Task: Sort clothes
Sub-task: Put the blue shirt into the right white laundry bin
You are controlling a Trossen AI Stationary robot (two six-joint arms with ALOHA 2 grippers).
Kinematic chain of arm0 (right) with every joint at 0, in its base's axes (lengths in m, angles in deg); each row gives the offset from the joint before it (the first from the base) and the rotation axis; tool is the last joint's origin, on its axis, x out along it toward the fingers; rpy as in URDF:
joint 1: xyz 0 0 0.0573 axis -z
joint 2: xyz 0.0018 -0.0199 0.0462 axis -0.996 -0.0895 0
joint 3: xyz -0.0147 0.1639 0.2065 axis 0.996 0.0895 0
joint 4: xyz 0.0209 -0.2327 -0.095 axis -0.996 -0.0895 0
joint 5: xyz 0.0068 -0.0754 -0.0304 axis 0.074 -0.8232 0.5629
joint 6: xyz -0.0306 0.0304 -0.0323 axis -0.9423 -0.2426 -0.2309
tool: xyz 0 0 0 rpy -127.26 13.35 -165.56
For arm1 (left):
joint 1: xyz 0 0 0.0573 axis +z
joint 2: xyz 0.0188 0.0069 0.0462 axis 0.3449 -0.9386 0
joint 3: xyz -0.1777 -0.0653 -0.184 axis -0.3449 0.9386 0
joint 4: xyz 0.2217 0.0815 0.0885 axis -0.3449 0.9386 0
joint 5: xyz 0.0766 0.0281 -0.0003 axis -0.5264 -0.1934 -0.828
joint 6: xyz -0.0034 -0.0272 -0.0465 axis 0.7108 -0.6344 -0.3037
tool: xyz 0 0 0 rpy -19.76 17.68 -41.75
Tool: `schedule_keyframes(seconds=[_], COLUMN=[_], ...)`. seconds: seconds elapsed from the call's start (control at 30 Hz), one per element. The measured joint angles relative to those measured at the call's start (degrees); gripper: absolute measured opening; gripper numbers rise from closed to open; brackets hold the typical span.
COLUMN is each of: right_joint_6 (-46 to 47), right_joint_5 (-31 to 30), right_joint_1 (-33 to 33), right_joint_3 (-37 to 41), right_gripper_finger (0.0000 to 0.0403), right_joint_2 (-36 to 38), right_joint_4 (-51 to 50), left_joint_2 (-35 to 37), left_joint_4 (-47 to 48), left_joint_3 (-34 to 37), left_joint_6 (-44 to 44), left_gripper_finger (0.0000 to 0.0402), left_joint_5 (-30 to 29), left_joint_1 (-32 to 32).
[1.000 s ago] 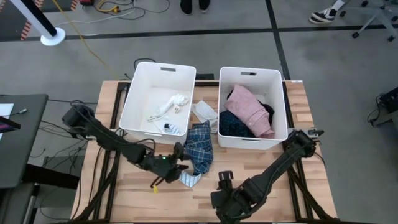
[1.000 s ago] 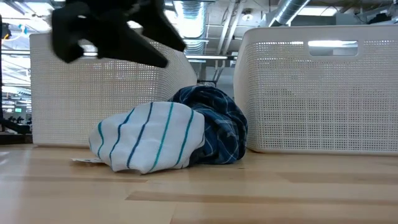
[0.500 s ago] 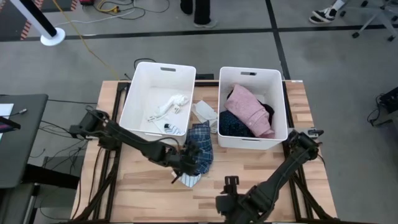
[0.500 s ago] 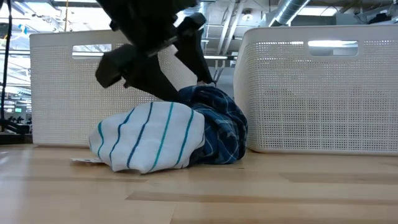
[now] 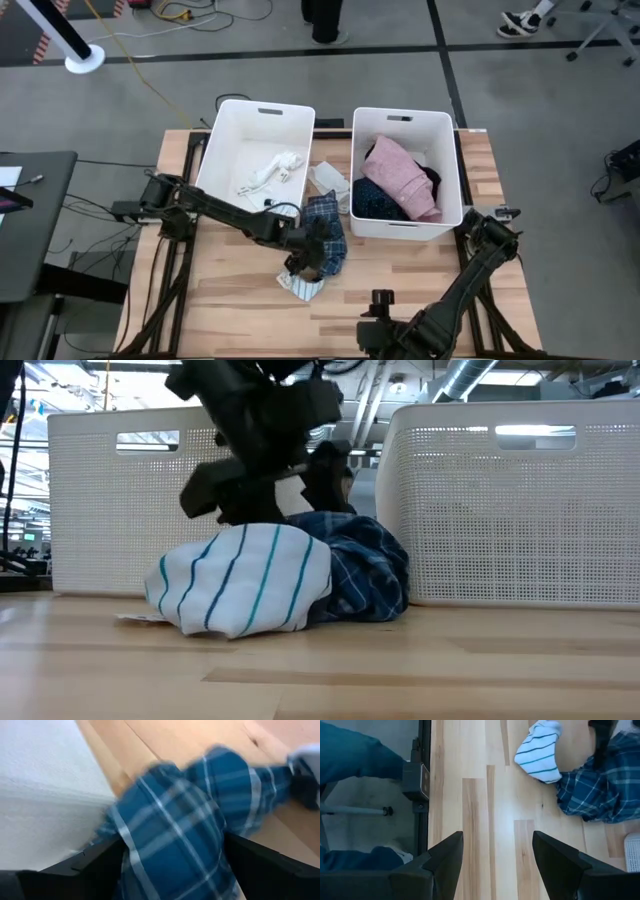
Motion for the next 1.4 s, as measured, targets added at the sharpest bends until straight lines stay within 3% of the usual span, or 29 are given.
schedule_keyframes(seconds=[0.17, 0.37, 0.47, 0.6, 0.8, 1.1, 1.4], right_joint_6=[-0.02, -0.41, -0.48, -0.48, -0.48, -0.47, 0.38], right_joint_5=[-0.93, -2.14, -2.54, -2.54, -2.54, -5.94, -8.57], right_joint_1=[-0.21, -0.14, -0.14, -0.03, 0.3, 0.19, 0.19], right_joint_3=[0.0, 0.0, 0.0, 0.0, 0.0, 0.0, 0.02], right_gripper_finger=[0.0255, 0.0255, 0.0255, 0.0255, 0.0255, 0.0255, 0.0255], right_joint_2=[0.0, 0.0, 0.0, 0.0, 0.0, 0.0, 0.0], right_joint_4=[0.15, 0.06, -0.07, -0.17, 0.0, -0.72, -3.59], left_joint_2=[-3.3, -6.22, -6.23, -6.04, -6.19, -4.99, 1.45], left_joint_4=[0.33, 0.42, 0.77, 1.62, 2.84, 1.94, 2.83], left_joint_3=[-0.03, -0.65, -0.63, -0.6, -0.58, -0.42, -2.18], left_joint_6=[-1.97, -2.36, -2.34, -1.91, 0.87, 3.32, 2.32], left_gripper_finger=[0.0332, 0.033, 0.0306, 0.0226, 0.0047, 0.004, 0.004], left_joint_5=[4.35, 4.41, 4.37, 4.88, 6.32, 1.09, 1.17], left_joint_1=[2.02, 2.25, 2.25, 2.26, 2.1, -1.01, -4.12])
